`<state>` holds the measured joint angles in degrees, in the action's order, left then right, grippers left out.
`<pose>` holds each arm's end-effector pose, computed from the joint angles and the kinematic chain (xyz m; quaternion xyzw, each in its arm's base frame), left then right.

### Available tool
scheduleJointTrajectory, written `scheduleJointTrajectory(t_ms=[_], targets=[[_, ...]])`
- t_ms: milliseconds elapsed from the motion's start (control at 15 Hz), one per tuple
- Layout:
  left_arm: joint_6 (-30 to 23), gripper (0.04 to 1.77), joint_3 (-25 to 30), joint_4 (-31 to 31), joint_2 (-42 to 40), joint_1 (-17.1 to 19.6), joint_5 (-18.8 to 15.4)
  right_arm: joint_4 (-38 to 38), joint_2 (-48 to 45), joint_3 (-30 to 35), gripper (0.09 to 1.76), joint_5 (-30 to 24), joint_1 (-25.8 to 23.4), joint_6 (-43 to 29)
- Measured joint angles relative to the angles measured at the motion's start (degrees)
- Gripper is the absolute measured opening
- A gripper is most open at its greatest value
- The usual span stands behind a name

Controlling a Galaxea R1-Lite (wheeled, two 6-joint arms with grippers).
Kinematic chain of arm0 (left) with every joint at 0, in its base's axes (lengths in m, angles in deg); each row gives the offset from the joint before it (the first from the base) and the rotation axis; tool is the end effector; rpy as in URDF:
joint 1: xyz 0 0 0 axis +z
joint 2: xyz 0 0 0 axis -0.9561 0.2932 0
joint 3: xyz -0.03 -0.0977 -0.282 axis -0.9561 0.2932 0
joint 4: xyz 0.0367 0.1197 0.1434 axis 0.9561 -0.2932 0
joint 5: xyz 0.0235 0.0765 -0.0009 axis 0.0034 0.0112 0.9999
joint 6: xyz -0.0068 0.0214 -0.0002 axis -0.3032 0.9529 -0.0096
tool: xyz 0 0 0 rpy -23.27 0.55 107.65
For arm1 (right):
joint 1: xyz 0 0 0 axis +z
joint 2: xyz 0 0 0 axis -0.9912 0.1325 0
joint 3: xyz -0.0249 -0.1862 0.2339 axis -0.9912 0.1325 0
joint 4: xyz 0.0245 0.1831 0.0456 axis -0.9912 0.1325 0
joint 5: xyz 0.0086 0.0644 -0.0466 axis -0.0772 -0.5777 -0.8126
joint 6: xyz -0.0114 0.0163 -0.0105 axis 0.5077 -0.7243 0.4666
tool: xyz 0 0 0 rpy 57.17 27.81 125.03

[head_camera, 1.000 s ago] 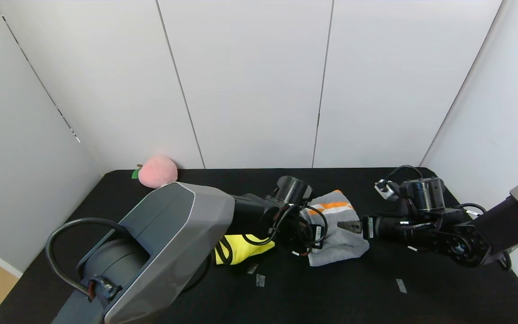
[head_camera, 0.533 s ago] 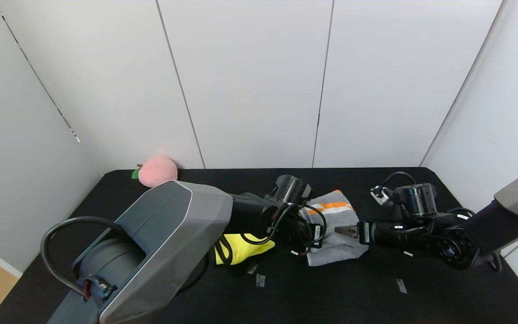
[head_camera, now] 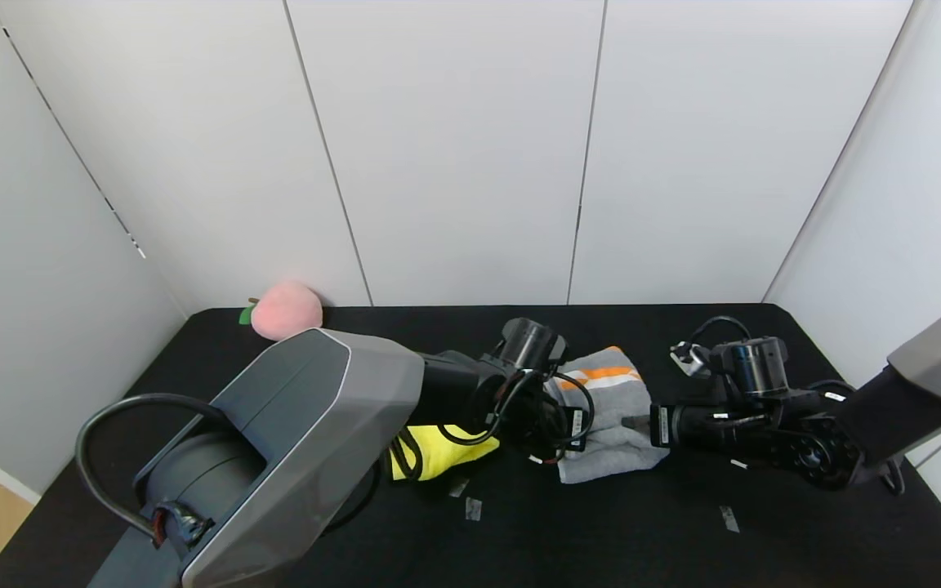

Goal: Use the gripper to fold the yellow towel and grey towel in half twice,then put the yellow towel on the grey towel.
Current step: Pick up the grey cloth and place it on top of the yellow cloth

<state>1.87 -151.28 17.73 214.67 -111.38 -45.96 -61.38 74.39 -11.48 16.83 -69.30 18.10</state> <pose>0.3884 -0.3138 0.0523 -0.0669 0.4485 -0.3071 0.8367 0.3684 0.0935 0.0391 0.1440 0.3523 0.2234 0.8974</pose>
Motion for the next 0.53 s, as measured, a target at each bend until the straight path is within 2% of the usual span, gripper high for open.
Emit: scheduleJointTrajectory(t_ms=[67,533], targets=[[0.1,0.21,0.0,0.0,0.0,-0.1,0.6,0.0,0.0,0.0,0.26,0.0,0.0,0.0],[0.8,0.21,0.0,-1.8,-0.8,-0.3,2.5,0.1,-0.7,0.2,0.26,0.0,0.0,-0.1]])
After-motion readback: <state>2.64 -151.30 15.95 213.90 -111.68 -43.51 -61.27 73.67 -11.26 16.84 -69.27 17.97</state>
